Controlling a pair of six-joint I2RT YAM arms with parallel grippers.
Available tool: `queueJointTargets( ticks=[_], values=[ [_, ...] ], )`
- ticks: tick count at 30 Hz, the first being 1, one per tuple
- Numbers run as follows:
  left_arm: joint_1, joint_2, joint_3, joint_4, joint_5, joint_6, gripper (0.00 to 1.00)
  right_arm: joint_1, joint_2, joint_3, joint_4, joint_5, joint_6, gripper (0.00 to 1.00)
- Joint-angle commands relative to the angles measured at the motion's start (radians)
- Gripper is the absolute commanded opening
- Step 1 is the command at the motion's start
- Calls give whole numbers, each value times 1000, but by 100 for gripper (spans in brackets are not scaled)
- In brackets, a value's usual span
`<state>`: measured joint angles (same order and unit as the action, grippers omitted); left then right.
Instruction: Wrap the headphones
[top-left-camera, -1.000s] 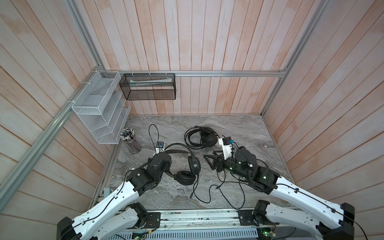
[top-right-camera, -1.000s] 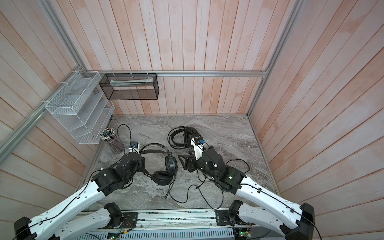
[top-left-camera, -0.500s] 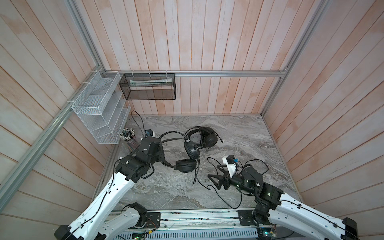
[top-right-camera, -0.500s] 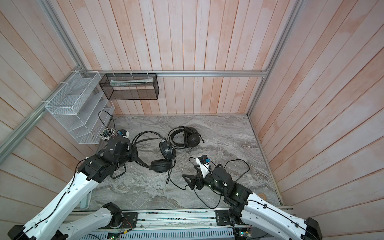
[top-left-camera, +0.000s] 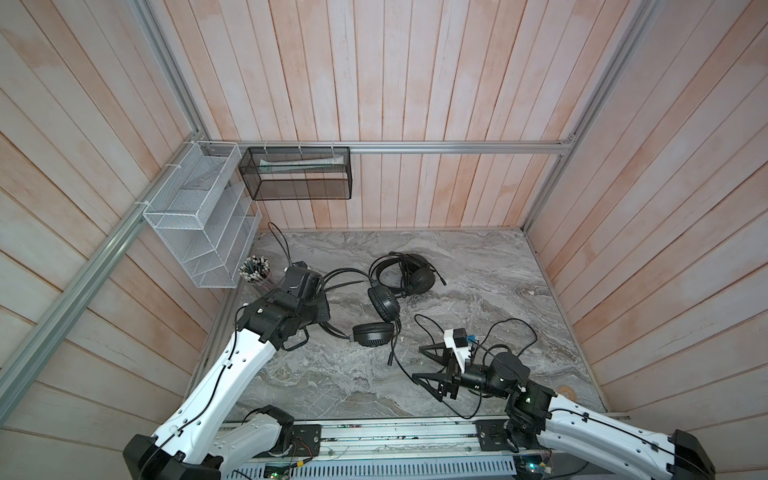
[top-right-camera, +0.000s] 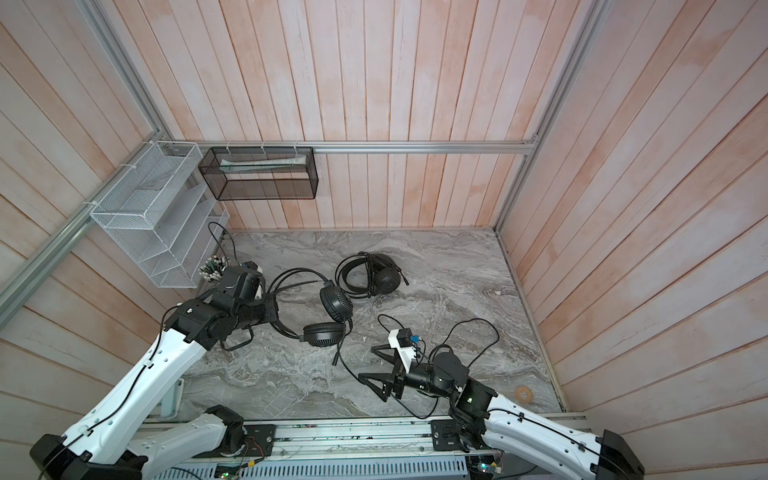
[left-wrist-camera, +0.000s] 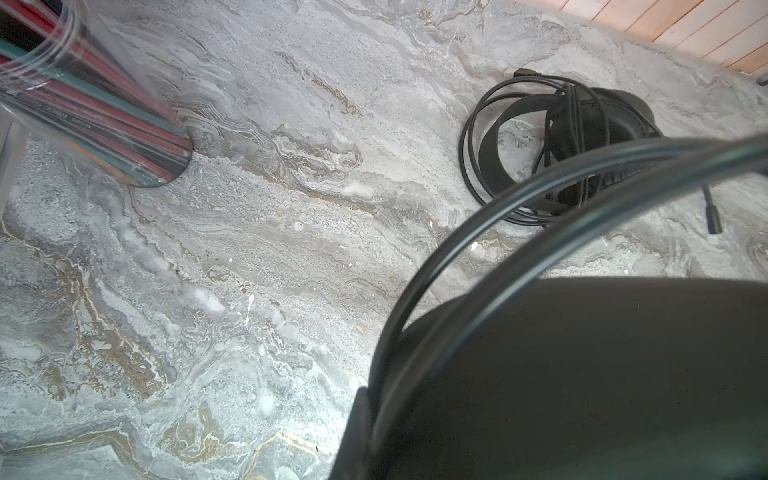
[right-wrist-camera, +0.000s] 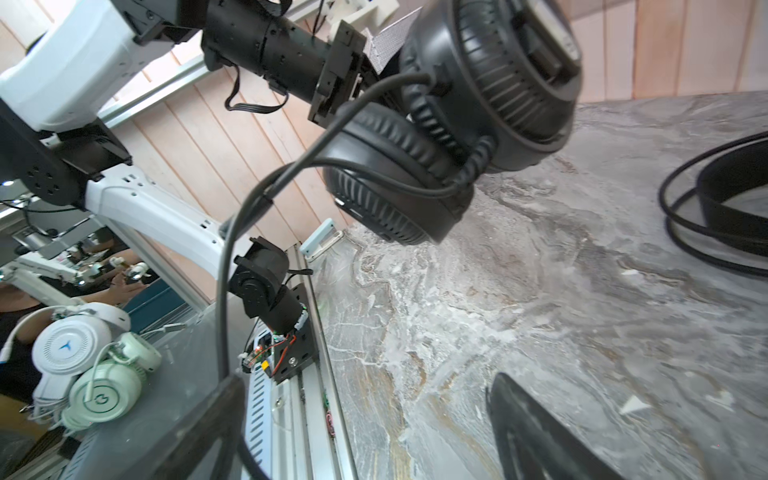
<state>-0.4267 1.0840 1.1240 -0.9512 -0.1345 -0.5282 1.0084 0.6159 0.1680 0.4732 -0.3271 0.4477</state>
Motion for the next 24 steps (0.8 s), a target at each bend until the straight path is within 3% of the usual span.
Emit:
queueJointTargets(
  ticks=[1,6,10,13,15,18,22,24],
  values=[
    [8,-2,35,39,38,-36,0,34,56,1,113,21,-13,89],
    [12,3,29,36,24,-36,0,68,135,33,139,27,-36,71],
    [26,9,29,39,19,-29,0,109,162,66,112,39,-44,34],
    [41,16,25,45,28,-26,0,128,144,100,43,85,-56,17],
    [47,20,22,48,34,-20,0,131,108,133,-30,124,-70,11],
    [51,22,11,51,30,-9,0,132,24,202,-217,299,-96,1],
    [63,23,1,55,45,-3,0,129,-36,313,-460,601,-101,0],
    [68,23,0,61,59,-1,0,126,-25,365,-538,650,-110,0]
  ],
)
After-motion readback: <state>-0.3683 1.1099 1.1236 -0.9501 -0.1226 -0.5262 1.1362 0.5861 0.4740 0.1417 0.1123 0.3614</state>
